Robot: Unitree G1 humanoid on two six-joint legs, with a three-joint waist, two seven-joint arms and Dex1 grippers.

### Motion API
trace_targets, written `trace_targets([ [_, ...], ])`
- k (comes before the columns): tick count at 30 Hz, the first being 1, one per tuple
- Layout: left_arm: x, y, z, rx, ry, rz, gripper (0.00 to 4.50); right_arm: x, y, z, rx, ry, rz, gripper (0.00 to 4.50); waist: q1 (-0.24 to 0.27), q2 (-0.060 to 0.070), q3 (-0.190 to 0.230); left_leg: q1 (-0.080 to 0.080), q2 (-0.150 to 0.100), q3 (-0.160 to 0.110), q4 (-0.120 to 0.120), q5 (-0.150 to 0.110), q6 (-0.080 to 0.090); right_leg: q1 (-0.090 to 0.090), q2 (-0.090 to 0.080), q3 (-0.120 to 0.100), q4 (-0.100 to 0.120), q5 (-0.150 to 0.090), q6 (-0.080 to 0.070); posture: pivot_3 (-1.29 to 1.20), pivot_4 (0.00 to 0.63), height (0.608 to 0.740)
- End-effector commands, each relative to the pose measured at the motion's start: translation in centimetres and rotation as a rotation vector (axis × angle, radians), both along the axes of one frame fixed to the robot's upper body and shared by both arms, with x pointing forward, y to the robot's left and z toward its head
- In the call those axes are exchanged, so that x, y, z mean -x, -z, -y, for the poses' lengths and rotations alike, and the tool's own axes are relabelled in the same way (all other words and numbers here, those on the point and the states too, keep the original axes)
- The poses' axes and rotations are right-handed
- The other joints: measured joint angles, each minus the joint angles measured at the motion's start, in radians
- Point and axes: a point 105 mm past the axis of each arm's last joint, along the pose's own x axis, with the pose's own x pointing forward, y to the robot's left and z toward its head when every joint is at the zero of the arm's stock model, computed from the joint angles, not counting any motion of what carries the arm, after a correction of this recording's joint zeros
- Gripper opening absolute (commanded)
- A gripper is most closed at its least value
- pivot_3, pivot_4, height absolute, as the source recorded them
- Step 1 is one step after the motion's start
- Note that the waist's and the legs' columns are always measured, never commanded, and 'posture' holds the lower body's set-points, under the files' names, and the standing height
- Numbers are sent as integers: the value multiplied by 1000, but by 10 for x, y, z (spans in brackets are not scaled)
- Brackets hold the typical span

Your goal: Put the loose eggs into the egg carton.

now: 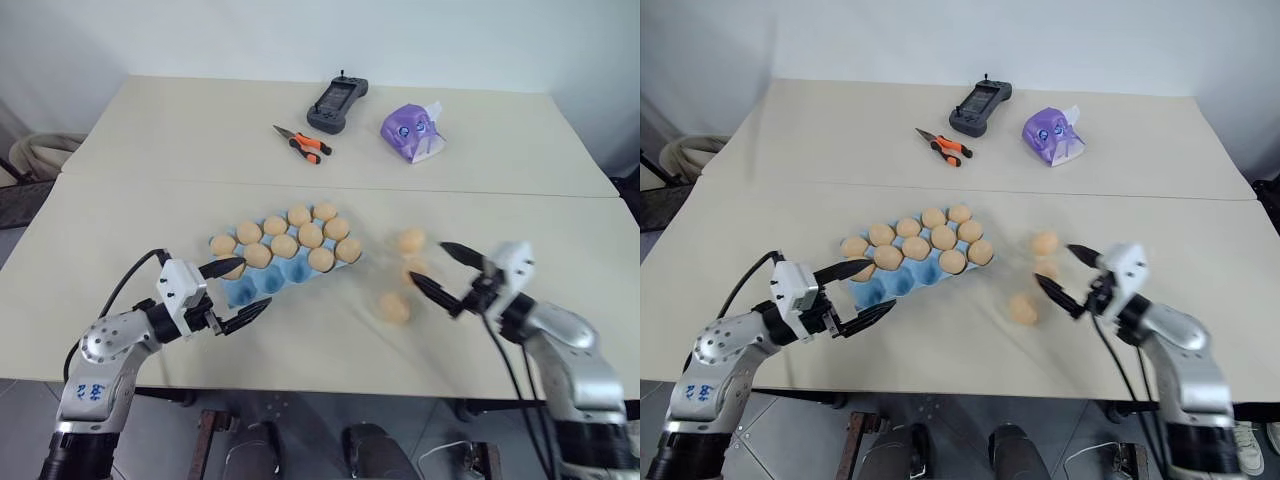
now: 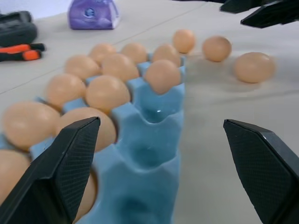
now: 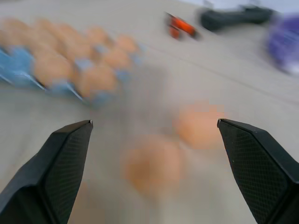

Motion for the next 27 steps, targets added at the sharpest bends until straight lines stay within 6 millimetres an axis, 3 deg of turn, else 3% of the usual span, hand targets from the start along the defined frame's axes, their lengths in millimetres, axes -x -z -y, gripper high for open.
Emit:
trace_targets([
  [1, -1, -3, 1, -11, 29, 14, 4500, 13, 2, 25, 17, 66, 25, 4474, -5, 0, 0, 0, 0, 0, 0, 0, 0, 0, 0, 0, 0, 0, 0, 0, 150, 740],
  [7, -8, -7, 2, -27, 51, 39, 4500, 29, 27, 40, 10, 111, -27, 4474, -14, 0, 0, 3, -1, 0, 2, 0, 1, 4, 0, 1, 0, 1, 2, 0, 150, 740],
  [10, -9, -11, 1, -24, 52, 50, 4500, 25, 21, 27, -1, 49, -13, 4474, -23, 0, 0, 4, -1, 1, 1, 1, 3, 6, 0, 1, 0, 2, 3, 0, 150, 740],
  [17, 6, -16, -10, -46, 107, 70, 4500, 20, 0, -30, 34, -266, -93, 4474, -20, 0, 0, 5, 1, -1, 1, 1, 3, 7, -1, 0, 0, 2, 4, 0, 150, 740],
  [23, 19, -9, -20, -81, 127, 28, 4500, 14, 7, -64, 49, -399, -185, 4474, -13, 0, 0, 3, 1, -4, 0, 0, 2, 8, -3, -2, -2, 1, 2, 0, 150, 740],
  [27, 27, -8, -10, -69, 176, 15, 4500, 10, 21, -73, 108, -441, -223, 4474, -13, 0, 0, 3, 1, -4, 0, -1, 3, 9, -3, -3, -5, 1, 2, 0, 150, 740],
])
